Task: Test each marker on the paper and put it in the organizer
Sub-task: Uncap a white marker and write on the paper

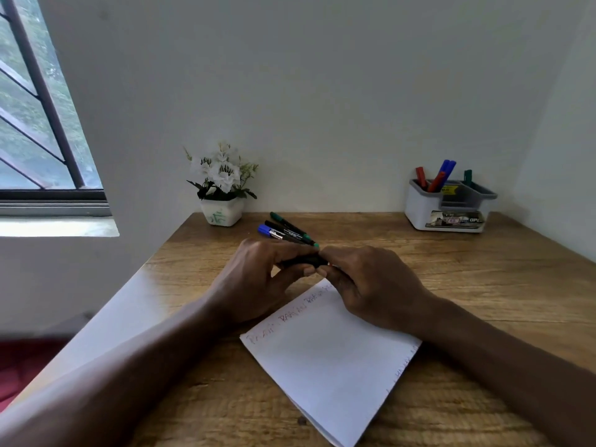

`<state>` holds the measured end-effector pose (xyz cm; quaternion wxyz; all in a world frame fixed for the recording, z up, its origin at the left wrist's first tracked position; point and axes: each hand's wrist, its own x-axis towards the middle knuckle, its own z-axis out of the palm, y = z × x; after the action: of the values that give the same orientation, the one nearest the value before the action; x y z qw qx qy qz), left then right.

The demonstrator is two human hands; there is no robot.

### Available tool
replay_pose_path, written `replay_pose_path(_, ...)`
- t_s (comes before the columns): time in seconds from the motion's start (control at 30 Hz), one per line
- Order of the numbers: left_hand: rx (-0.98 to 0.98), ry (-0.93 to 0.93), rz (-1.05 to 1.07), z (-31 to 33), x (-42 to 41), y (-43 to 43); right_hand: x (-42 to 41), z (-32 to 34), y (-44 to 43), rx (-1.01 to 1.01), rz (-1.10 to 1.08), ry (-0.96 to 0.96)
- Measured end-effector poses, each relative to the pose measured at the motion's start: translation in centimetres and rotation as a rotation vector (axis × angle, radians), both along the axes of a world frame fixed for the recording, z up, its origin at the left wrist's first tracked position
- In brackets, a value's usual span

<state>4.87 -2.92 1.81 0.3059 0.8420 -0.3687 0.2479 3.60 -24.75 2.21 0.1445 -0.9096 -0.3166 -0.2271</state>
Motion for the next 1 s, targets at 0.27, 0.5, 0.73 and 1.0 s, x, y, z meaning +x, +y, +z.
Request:
replay_pose_path(0.27,0.025,0.008,-0.043,-0.1,0.3,0.2,-0.2,0.0,-0.3,-0.069,-0.021,-0.026)
replay_pose_path(0.5,0.025,0.003,-0.047,0.2,0.2,0.4,-0.2,0.1,-0.6,-0.08,-0.046,-0.037)
replay_pose_path(0.73,-0.038,0.049,0.061,0.1,1.2,1.2,-0.2,0.4,-0.5,0.1,-0.059,-0.012)
replay_pose_path(1.0,0.264,0.179,0.278,-0.1,2.4,2.0,0.0,0.6,-1.2,0.159,-0.099,0.133)
